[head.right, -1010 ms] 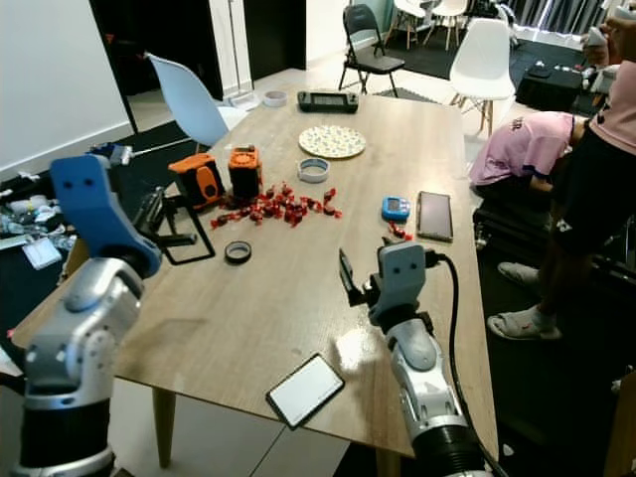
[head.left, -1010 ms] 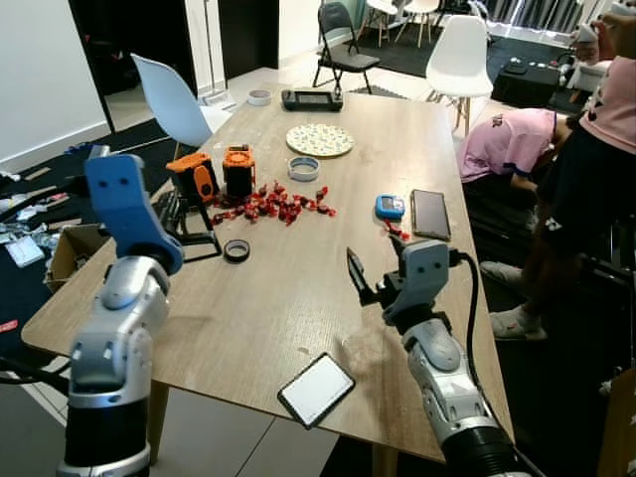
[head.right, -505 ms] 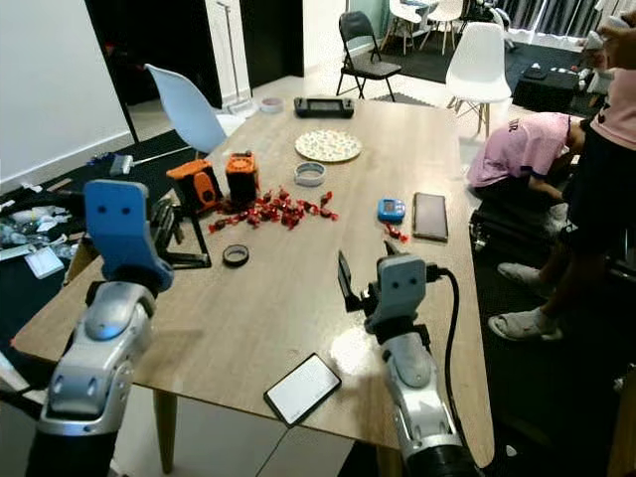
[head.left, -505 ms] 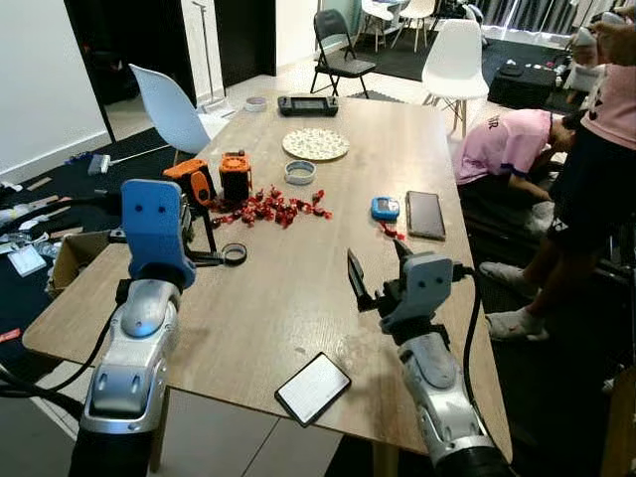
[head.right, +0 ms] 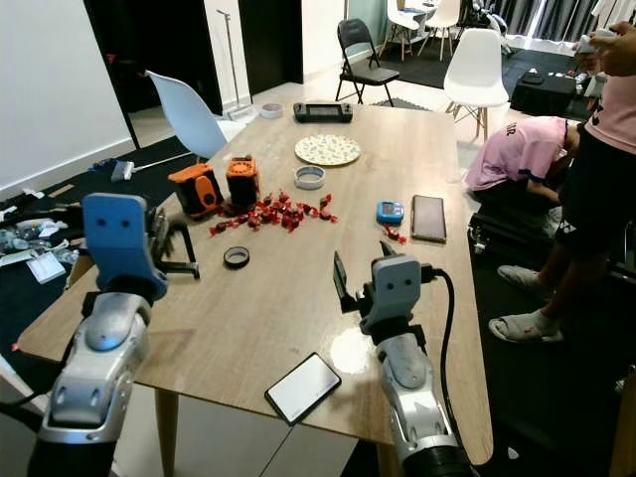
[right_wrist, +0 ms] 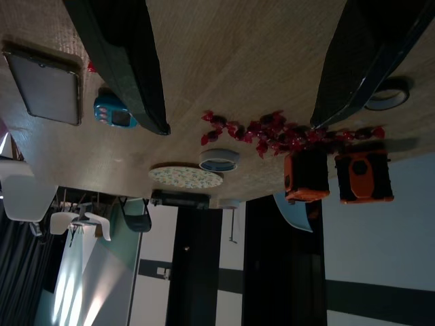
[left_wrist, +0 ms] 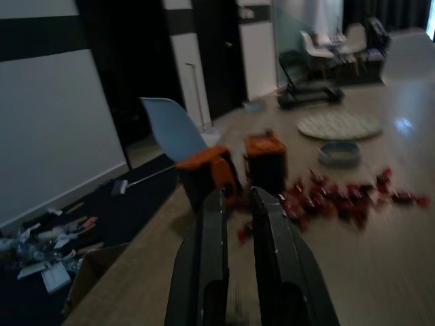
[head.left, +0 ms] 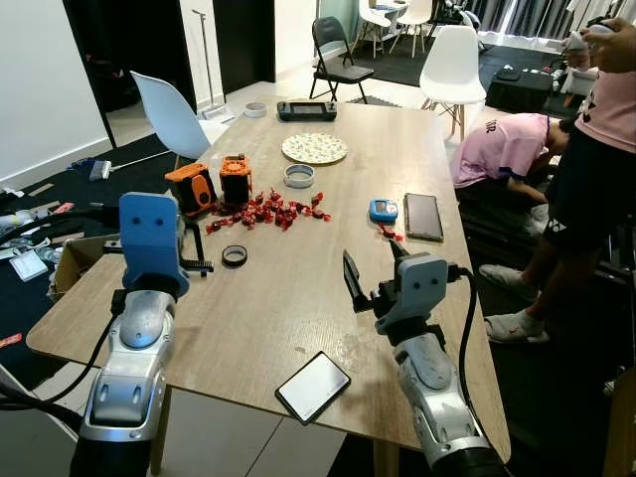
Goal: Hang keys on a hook
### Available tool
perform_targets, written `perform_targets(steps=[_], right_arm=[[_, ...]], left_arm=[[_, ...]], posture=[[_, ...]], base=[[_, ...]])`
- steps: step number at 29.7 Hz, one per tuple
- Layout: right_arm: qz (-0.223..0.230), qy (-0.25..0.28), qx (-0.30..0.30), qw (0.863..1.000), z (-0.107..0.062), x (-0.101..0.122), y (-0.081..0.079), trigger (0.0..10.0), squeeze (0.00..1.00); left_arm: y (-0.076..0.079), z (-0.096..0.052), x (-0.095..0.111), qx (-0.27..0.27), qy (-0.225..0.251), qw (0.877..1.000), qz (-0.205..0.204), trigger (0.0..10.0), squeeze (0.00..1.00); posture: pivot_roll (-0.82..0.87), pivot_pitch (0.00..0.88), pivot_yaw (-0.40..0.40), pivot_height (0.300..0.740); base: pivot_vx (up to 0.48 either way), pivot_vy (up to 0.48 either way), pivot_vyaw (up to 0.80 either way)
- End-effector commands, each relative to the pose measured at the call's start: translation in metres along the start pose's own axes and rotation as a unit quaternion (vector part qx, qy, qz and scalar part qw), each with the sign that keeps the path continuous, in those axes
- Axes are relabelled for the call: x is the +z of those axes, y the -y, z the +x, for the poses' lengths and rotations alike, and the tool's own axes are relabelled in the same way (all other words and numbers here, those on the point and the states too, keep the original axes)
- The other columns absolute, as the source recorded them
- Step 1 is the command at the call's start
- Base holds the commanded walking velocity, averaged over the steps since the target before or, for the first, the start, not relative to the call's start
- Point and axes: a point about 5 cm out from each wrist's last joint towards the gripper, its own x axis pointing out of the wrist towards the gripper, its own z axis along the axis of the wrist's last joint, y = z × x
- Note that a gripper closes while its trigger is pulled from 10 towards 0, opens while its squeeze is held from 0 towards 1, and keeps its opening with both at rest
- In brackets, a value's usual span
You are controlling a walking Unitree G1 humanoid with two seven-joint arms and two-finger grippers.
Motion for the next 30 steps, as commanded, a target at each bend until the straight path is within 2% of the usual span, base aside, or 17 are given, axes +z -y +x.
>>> perform_targets(steps=[1,2,3,4,10,15,16,18,22,25,29,30], right_arm=[[-0.001,0.004,0.002,1.0,-0.001,0.002,-0.001,10.0,0.0],[0.0,0.003,0.003,1.0,-0.001,0.001,-0.001,10.0,0.0],[0.0,0.002,0.003,1.0,-0.001,0.001,-0.002,10.0,0.0],[0.001,-0.002,0.004,1.0,-0.003,-0.001,-0.002,10.0,0.0],[0.002,-0.006,0.006,1.0,-0.005,-0.002,-0.003,10.0,0.0],[0.002,-0.007,0.005,1.0,-0.005,-0.002,-0.002,10.0,0.0],[0.003,-0.008,0.005,1.0,-0.004,-0.002,-0.002,10.0,0.0],[0.005,-0.009,0.007,1.0,-0.003,-0.002,-0.004,10.0,0.0],[0.006,-0.009,0.009,1.0,-0.003,-0.002,-0.005,10.0,0.0],[0.004,-0.011,0.004,1.0,-0.007,-0.001,-0.003,10.0,0.0],[0.001,-0.014,-0.004,1.0,-0.011,-0.001,0.001,10.0,0.0],[-0.003,-0.016,-0.01,1.0,-0.014,-0.001,0.005,10.0,0.0]], left_arm=[[0.01,-0.005,-0.007,-0.04,-0.014,0.999,0.026,10.0,0.15],[0.012,-0.007,-0.01,-0.058,-0.021,0.998,0.032,10.0,0.0],[0.013,-0.008,-0.012,-0.071,-0.027,0.996,0.036,10.0,0.0],[0.019,-0.012,-0.018,-0.112,-0.036,0.991,0.068,10.0,0.0],[0.022,-0.015,-0.024,-0.119,-0.053,0.989,0.072,10.0,0.0],[0.021,-0.012,-0.03,-0.116,-0.073,0.986,0.095,10.0,0.0],[0.023,-0.009,-0.034,-0.126,-0.084,0.982,0.114,10.0,0.0],[0.026,0.002,-0.043,-0.127,-0.111,0.978,0.12,10.0,0.0],[0.026,0.007,-0.047,-0.128,-0.12,0.976,0.128,10.0,0.0],[0.022,0.025,-0.067,-0.135,-0.164,0.968,0.135,10.0,0.0],[0.018,0.029,-0.078,-0.139,-0.186,0.961,0.147,10.0,0.0],[0.016,0.027,-0.082,-0.142,-0.192,0.957,0.163,10.0,1.0]], posture=[[0.16,0.079,-0.002,0.74],[0.16,0.079,-0.002,0.74],[0.16,0.079,-0.002,0.74],[0.16,0.084,-0.003,0.74],[0.16,0.095,0.0,0.74],[0.16,0.1,-0.003,0.74],[0.17,0.105,-0.009,0.74],[0.17,0.115,-0.011,0.74],[0.17,0.115,-0.011,0.74],[0.15,0.154,0.004,0.74],[0.13,0.168,0.013,0.74],[0.12,0.176,0.021,0.74]], base=[[0.0,0.0,0.0],[0.0,0.0,0.0],[0.0,0.0,0.0],[0.0,0.0,0.0],[0.0,0.0,0.0],[0.0,0.0,0.0],[0.0,0.0,0.0],[0.0,0.0,0.0],[0.0,0.0,0.0],[0.0,0.0,0.0],[0.0,0.0,0.0],[0.0,0.0,0.0]])
